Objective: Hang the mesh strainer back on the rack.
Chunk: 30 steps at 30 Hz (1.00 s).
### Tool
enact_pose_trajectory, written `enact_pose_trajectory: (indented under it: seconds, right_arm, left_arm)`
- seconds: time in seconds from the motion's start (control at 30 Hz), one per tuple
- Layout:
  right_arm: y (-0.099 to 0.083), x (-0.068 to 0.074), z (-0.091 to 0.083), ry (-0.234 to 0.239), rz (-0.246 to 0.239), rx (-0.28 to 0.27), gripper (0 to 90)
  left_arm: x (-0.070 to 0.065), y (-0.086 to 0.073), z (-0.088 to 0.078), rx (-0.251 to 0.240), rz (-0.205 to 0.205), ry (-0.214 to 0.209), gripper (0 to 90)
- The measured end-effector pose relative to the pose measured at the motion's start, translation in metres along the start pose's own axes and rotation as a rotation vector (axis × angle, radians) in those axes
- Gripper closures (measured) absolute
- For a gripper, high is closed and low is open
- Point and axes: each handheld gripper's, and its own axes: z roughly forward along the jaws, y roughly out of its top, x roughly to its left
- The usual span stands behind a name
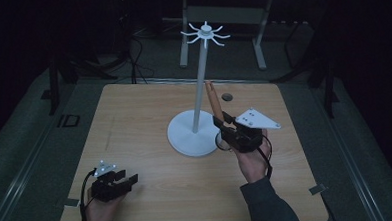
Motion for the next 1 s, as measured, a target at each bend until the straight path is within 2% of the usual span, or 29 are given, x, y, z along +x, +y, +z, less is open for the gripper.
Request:
enact_pose_trajectory:
  seconds: [1.0]
  right_arm:
    - [0.019, -0.010, -0.005, -0.033, 0.009, -0.049, 69.3]
  left_arm:
    - [0.000, 0.000, 0.000, 0.001, 0.000, 0.000, 43.5]
